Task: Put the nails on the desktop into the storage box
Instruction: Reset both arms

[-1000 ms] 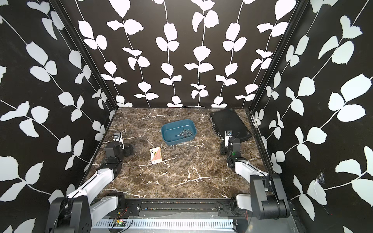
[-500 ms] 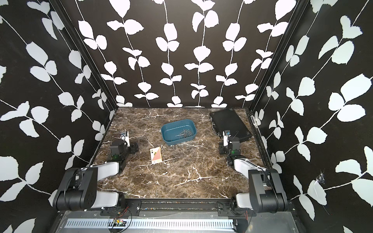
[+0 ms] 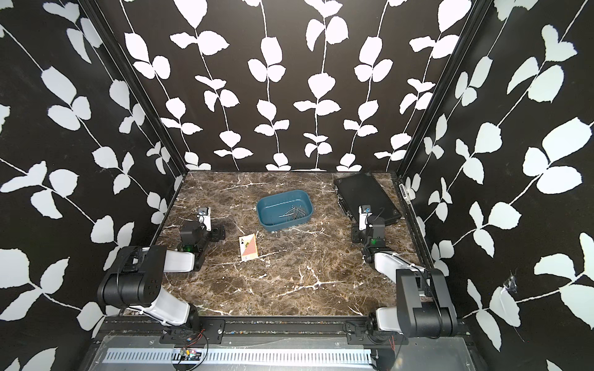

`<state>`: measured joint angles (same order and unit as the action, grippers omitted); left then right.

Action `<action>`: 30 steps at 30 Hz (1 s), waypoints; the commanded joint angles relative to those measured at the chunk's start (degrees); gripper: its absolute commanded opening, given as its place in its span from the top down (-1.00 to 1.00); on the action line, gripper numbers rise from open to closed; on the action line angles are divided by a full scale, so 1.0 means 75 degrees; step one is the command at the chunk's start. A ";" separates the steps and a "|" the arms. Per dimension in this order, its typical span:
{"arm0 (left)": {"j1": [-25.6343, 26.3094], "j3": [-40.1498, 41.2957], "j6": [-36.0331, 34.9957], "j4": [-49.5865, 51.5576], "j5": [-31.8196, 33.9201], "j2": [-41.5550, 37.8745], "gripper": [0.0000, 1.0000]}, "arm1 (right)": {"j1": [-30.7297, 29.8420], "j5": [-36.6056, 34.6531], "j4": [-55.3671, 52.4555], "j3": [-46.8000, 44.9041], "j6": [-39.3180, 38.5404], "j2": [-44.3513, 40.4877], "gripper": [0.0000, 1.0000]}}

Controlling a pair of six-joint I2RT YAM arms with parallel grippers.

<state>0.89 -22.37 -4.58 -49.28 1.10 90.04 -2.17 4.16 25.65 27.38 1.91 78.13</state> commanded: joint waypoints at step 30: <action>0.0065 -0.0111 -0.0127 -0.0150 0.0043 -0.0161 -0.97 | 0.0419 -0.0856 0.4611 -0.1494 -0.0034 0.1191 -0.09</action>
<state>1.19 -22.37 -4.80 -49.30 1.15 90.04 0.82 -1.48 53.01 17.08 2.13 84.97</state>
